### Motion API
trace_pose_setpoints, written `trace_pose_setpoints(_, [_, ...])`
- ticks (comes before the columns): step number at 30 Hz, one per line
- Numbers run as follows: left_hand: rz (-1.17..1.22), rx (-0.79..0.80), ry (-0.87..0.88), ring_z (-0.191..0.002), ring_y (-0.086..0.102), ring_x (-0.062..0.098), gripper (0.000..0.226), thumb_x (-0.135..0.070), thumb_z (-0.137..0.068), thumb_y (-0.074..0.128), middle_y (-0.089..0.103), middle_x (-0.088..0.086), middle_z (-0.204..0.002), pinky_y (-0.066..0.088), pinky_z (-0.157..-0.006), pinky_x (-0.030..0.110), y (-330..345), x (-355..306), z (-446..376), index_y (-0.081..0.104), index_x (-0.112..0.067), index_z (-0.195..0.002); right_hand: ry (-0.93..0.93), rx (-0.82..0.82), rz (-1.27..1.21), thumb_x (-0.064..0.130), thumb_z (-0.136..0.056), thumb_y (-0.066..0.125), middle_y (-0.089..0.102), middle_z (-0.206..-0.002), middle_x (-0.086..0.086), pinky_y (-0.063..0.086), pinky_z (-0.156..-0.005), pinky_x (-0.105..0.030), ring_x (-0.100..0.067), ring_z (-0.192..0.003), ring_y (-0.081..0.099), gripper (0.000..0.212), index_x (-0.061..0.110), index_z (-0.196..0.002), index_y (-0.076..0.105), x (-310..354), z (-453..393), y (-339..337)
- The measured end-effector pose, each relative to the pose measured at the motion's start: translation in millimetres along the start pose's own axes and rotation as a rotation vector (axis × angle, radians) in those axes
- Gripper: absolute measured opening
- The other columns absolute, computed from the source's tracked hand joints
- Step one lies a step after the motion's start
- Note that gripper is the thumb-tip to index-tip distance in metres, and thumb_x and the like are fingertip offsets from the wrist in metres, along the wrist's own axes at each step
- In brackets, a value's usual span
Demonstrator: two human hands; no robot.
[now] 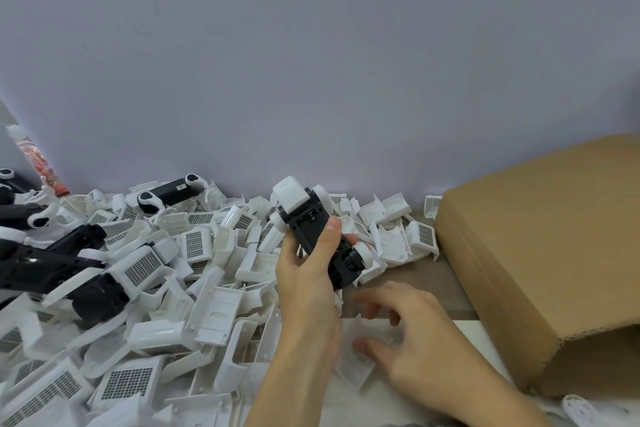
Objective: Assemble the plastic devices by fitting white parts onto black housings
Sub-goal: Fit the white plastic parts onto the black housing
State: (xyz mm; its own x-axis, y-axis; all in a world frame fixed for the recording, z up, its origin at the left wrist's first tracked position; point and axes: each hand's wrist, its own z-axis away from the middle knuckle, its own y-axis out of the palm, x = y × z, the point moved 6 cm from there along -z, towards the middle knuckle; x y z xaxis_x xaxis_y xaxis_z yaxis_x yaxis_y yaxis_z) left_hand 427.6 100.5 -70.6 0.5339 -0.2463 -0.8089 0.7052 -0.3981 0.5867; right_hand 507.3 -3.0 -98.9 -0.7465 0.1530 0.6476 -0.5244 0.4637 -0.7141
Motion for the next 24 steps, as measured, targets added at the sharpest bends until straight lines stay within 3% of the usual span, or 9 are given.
trace_pose_setpoints(2, [-0.016, 0.003, 0.005, -0.068, 0.068, 0.023, 0.03, -0.033, -0.065, 0.079, 0.074, 0.011, -0.079, 0.054, -0.057, 0.029, 0, 1, -1, 0.072, -0.021, -0.091, 0.004, 0.031, 0.025, 0.045, -0.073, 0.071, 0.055, -0.1, 0.029, 0.036, -0.079, -0.011, 0.01, -0.099, 0.048, 0.017, 0.05, -0.088, 0.063, -1, -2, 4])
trace_pose_setpoints(5, [-0.021, -0.002, 0.013, -0.068, 0.068, 0.022, 0.03, -0.032, -0.066, 0.079, 0.074, 0.011, -0.079, 0.054, -0.055, 0.027, -1, 2, -1, 0.072, -0.02, -0.092, 0.002, 0.01, 0.029, 0.041, -0.075, 0.069, 0.052, -0.103, 0.031, 0.035, -0.078, -0.009, 0.007, -0.101, 0.047, 0.022, 0.057, -0.078, 0.055, -2, -2, 4])
trace_pose_setpoints(8, [-0.027, 0.002, 0.02, -0.067, 0.066, 0.022, 0.024, -0.026, -0.075, 0.077, 0.072, 0.011, -0.078, 0.054, -0.055, 0.027, 0, 2, -1, 0.07, -0.017, -0.096, 0.018, -0.082, -0.016, 0.032, -0.078, 0.077, 0.059, -0.087, 0.02, 0.038, -0.074, -0.009, 0.003, -0.092, 0.054, 0.023, 0.041, -0.07, 0.057, -2, -1, -2])
trace_pose_setpoints(10, [-0.028, 0.013, 0.02, -0.068, 0.066, 0.022, 0.022, -0.025, -0.077, 0.076, 0.073, 0.01, -0.078, 0.054, -0.06, 0.03, -1, 2, -1, 0.07, -0.018, -0.098, 0.061, -0.186, -0.144, 0.02, -0.079, 0.081, 0.064, -0.075, 0.013, 0.041, -0.066, -0.008, -0.001, -0.075, 0.06, 0.027, 0.03, -0.066, 0.06, -6, -1, -10])
trace_pose_setpoints(13, [-0.037, 0.026, 0.025, -0.069, 0.067, 0.019, 0.034, -0.032, -0.069, 0.077, 0.073, 0.009, -0.079, 0.053, -0.064, 0.032, 0, 1, 1, 0.07, -0.02, -0.099, 0.152, -0.403, -0.317, 0.01, -0.084, 0.077, 0.067, -0.066, 0.006, 0.046, -0.055, -0.012, -0.007, -0.058, 0.062, 0.025, 0.021, -0.067, 0.061, -16, 1, -26])
trace_pose_setpoints(17, [-0.108, 0.048, 0.052, -0.071, 0.068, 0.016, 0.037, -0.034, -0.069, 0.078, 0.074, 0.008, -0.08, 0.055, -0.061, 0.027, 2, 0, 1, 0.07, -0.019, -0.101, 0.228, -0.735, -0.537, 0.005, -0.09, 0.068, 0.071, -0.077, 0.01, 0.051, -0.041, -0.024, -0.016, -0.053, 0.067, 0.022, 0.022, -0.077, 0.064, -29, 12, -44])
trace_pose_setpoints(20, [-0.257, 0.095, 0.089, -0.079, 0.072, 0.012, 0.013, -0.03, -0.082, 0.078, 0.077, 0.003, -0.086, 0.055, -0.07, 0.03, 3, 4, 2, 0.072, -0.031, -0.093, 0.19, -0.817, -0.616, 0.004, -0.092, 0.065, 0.072, -0.076, 0.009, 0.049, -0.042, -0.02, -0.014, -0.049, 0.066, 0.02, 0.02, -0.082, 0.067, -25, 14, -48])
trace_pose_setpoints(24, [-0.46, 0.182, 0.155, -0.081, 0.074, 0.012, 0.019, -0.024, -0.084, 0.08, 0.076, -0.004, -0.089, 0.058, -0.066, 0.027, 10, 9, 5, 0.07, -0.036, -0.095, 0.129, -0.823, -0.642, 0.007, -0.092, 0.066, 0.073, -0.07, 0.006, 0.048, -0.045, -0.017, -0.006, -0.051, 0.064, 0.016, 0.021, -0.085, 0.072, -15, 15, -50])
